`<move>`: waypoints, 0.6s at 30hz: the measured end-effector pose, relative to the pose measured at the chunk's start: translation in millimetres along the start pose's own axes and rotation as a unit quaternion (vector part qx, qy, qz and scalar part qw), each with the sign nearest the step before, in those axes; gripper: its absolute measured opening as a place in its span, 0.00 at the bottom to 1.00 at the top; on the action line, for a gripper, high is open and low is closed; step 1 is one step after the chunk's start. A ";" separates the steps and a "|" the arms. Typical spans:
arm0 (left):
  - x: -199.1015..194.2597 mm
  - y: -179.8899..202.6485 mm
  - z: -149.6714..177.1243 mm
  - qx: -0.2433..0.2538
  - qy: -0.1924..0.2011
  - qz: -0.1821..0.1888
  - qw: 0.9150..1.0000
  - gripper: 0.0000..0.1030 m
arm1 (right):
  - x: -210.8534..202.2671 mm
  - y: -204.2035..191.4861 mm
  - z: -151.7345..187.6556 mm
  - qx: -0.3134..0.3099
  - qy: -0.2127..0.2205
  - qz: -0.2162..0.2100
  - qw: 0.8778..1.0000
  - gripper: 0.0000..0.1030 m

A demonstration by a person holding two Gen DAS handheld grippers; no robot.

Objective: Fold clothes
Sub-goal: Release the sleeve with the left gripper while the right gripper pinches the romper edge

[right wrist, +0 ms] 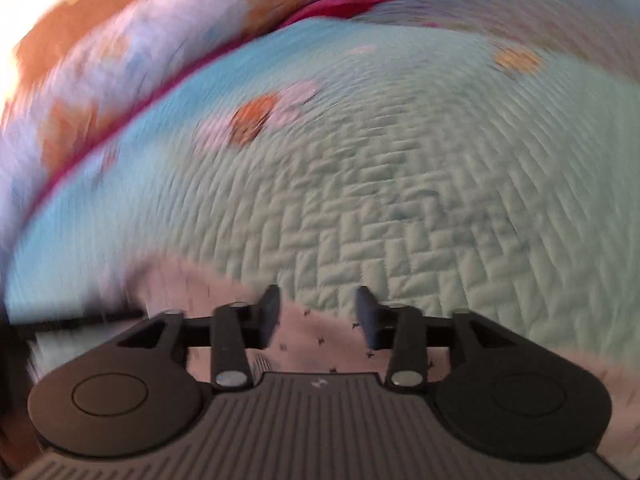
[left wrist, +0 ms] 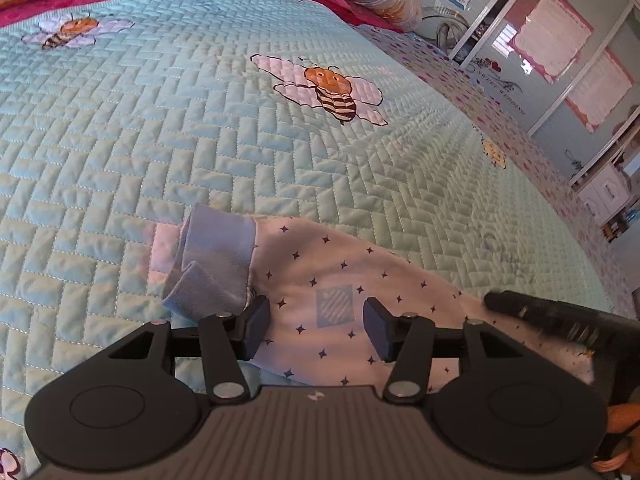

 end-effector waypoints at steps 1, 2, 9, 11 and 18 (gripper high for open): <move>0.1 -0.8 -0.2 -0.003 0.000 0.003 1.000 0.57 | 1.0 -5.1 1.4 -0.041 -0.010 0.002 0.999 0.48; 0.2 -0.3 0.0 -0.002 0.000 0.004 1.000 0.58 | 3.3 -7.4 2.1 -0.061 -0.019 0.001 0.998 0.48; 2.1 12.7 3.5 0.046 0.002 -0.009 0.999 0.62 | 5.4 -23.6 7.6 -0.116 -0.044 -0.019 0.992 0.01; 1.9 12.3 3.5 0.045 0.003 -0.011 0.999 0.62 | 4.3 -25.3 4.5 -0.120 -0.025 -0.005 0.992 0.01; 3.2 14.3 4.3 0.058 0.002 -0.014 0.998 0.62 | 19.2 -22.9 8.0 -0.081 0.005 0.043 0.996 0.03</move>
Point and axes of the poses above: each gripper's, at about its wrist camera, not at the fingertips, and x roughly the way its jaws point, y to its right, z to its underside, the point moved 2 cm from there along x, roughly the way its jaws point, and after that the axes turned 9 degrees about y, right-handed, at the moved point
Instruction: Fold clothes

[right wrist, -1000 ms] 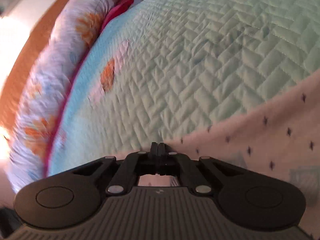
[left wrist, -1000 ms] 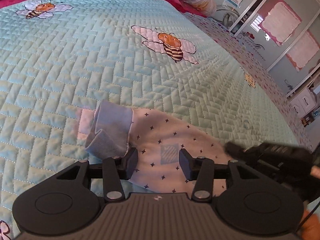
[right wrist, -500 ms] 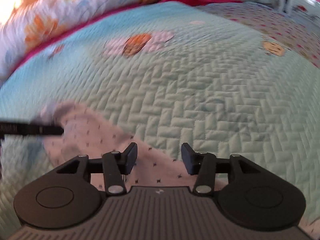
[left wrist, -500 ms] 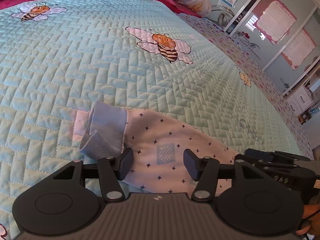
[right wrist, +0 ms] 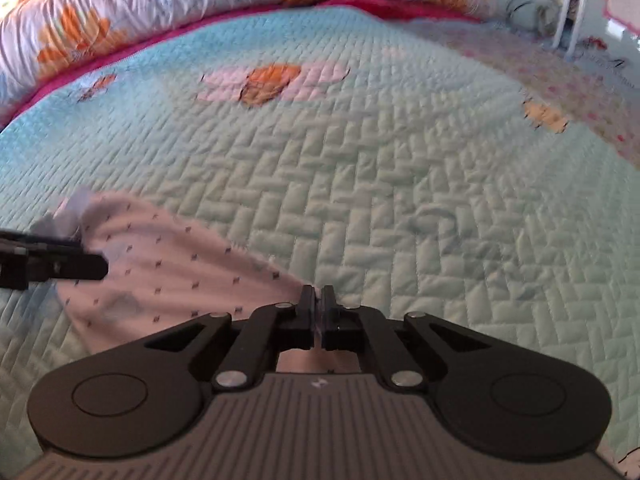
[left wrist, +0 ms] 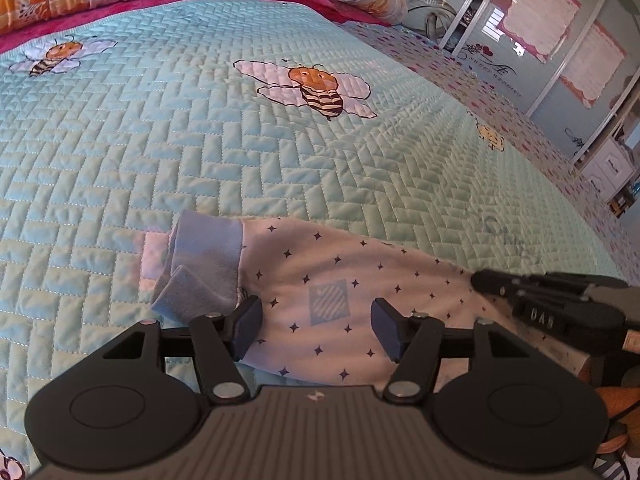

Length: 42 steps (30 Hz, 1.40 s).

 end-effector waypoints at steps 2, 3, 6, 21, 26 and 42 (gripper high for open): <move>0.2 0.5 0.0 0.003 0.000 0.000 1.000 0.62 | -6.8 5.5 -2.2 0.033 0.019 0.012 0.999 0.03; 0.2 0.2 -0.1 0.003 0.000 0.000 1.000 0.62 | -12.3 10.3 -3.8 0.056 0.030 0.019 0.998 0.04; -0.1 -4.2 -1.2 -0.009 -0.001 0.007 1.000 0.62 | -32.3 28.0 -4.9 0.152 0.062 0.015 0.986 0.07; 1.0 1.4 0.4 0.012 0.002 -0.004 1.000 0.64 | -50.1 87.5 38.1 0.417 0.103 -0.011 0.903 0.09; 1.7 5.8 2.3 0.022 0.004 -0.004 1.000 0.69 | -93.3 95.7 57.8 0.432 0.116 0.008 0.894 0.17; 3.9 23.6 10.7 0.073 0.011 -0.037 0.997 0.75 | -99.4 103.0 64.9 0.376 0.107 0.114 0.913 0.38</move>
Point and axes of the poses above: each gripper's, at about its wrist camera, not at the fingertips, and x roughly the way its jaws point, y to its right, z to its underside, the point moved 2 cm from there along x, roughly the way its jaws point, and after that the axes turned 9 degrees about y, right-handed, at the moved point
